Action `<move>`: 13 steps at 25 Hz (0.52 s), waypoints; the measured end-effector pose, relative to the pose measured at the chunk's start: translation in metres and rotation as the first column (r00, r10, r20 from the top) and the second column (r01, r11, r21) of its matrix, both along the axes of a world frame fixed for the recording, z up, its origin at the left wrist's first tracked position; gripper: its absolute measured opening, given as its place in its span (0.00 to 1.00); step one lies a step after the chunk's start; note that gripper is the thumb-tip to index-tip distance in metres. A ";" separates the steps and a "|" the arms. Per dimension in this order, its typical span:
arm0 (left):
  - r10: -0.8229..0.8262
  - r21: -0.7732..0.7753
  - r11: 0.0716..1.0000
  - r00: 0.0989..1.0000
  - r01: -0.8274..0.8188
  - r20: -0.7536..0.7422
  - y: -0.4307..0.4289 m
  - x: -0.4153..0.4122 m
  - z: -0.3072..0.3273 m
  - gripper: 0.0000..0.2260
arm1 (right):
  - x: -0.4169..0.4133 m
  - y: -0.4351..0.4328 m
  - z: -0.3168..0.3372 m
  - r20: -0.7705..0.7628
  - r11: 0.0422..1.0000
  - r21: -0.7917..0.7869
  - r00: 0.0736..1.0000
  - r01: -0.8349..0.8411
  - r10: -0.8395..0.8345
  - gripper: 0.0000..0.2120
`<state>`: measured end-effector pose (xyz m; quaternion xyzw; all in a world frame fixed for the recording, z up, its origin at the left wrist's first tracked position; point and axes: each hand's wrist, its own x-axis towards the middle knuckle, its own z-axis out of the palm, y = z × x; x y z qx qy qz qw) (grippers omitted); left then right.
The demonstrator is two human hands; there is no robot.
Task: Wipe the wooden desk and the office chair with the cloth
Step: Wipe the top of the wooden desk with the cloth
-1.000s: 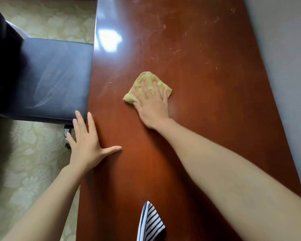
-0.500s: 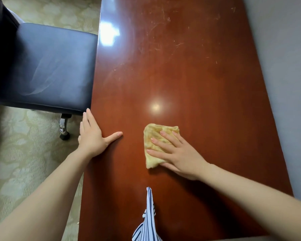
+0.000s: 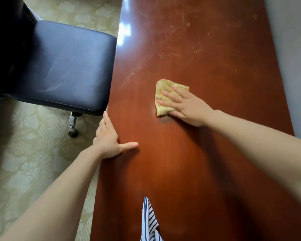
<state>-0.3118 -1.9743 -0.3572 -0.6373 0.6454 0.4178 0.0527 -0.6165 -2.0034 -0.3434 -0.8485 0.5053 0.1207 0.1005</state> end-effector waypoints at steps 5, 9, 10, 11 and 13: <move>-0.028 -0.033 0.999 0.999 0.028 0.016 0.002 0.000 0.000 0.68 | 0.057 -0.082 0.001 0.083 0.945 0.043 0.942 0.323 -0.326 0.23; -0.060 -0.050 0.997 0.997 0.063 0.057 0.001 0.000 0.001 0.69 | 0.115 -0.112 -0.005 0.165 0.835 0.089 0.819 0.543 -0.550 0.23; -0.065 -0.058 0.996 0.996 0.069 0.068 0.002 0.000 0.001 0.69 | 0.127 -0.110 -0.007 0.174 0.847 0.073 0.829 0.527 -0.531 0.23; -0.064 -0.061 0.996 0.995 0.068 0.073 0.002 0.000 0.001 0.69 | 0.137 -0.105 -0.009 0.176 0.877 0.051 0.860 0.478 -0.479 0.23; -0.056 -0.060 0.996 0.996 0.061 0.074 0.001 0.000 0.000 0.69 | 0.147 -0.088 -0.014 0.171 0.941 0.000 0.927 0.340 -0.335 0.23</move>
